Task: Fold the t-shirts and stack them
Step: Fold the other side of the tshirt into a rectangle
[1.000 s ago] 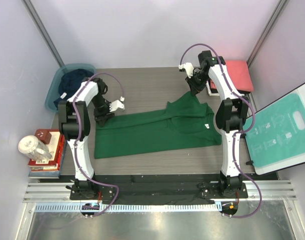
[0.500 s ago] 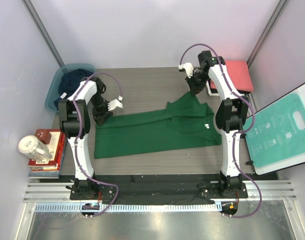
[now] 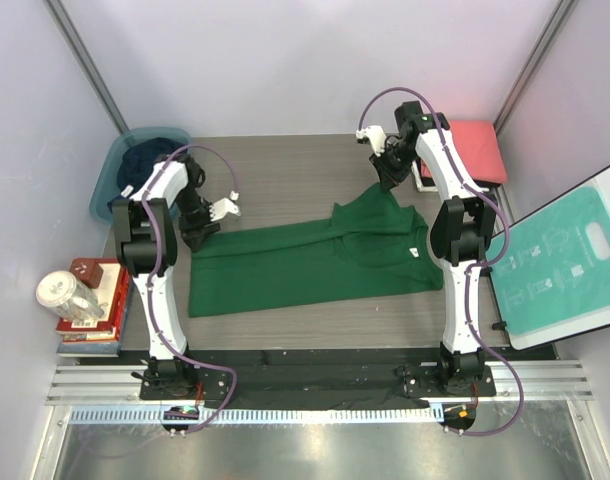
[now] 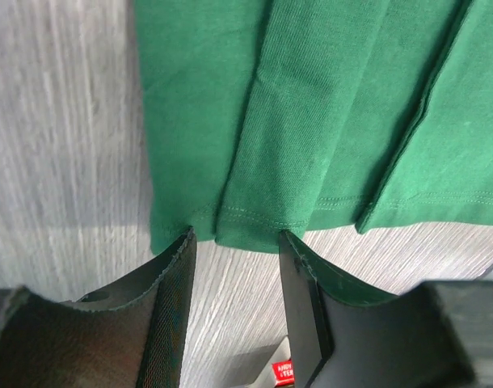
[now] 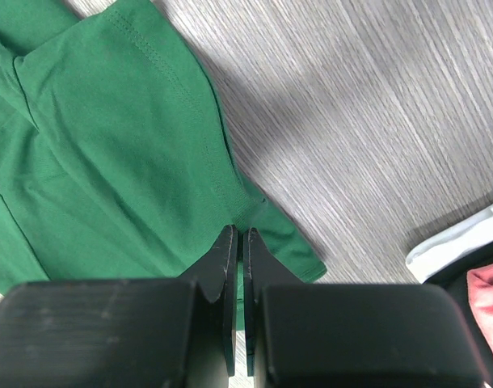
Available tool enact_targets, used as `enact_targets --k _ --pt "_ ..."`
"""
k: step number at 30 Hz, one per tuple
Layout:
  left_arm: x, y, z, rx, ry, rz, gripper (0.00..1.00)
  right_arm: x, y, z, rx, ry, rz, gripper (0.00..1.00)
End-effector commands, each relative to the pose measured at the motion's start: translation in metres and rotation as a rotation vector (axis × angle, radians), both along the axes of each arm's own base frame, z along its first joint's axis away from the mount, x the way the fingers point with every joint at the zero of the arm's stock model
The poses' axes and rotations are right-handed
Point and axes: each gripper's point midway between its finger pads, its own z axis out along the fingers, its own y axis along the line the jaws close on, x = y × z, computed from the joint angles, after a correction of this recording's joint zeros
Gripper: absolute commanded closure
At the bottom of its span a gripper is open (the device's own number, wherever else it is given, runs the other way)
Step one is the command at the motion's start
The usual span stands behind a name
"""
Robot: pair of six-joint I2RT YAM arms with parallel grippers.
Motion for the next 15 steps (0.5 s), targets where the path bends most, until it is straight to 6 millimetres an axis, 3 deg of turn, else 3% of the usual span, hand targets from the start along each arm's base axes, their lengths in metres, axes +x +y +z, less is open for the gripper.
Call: enact_targets --k 1,7,10,15 --pt "-0.063 -0.0012 0.0122 -0.017 0.285 0.002 0.54 0.0057 0.0064 0.0259 0.023 -0.069 0.001 0.99" --pt "-0.0648 -0.0028 0.0046 -0.013 0.296 0.006 0.56 0.0047 0.0065 0.027 0.02 -0.07 0.001 0.99" --pt "-0.0637 -0.0017 0.0047 -0.007 0.286 0.005 0.62 0.0039 0.0057 0.028 0.016 -0.071 0.003 0.99" --pt "-0.0639 -0.0009 0.0089 -0.001 0.277 0.006 0.89 0.0031 0.0051 0.0285 0.018 -0.069 0.002 0.99"
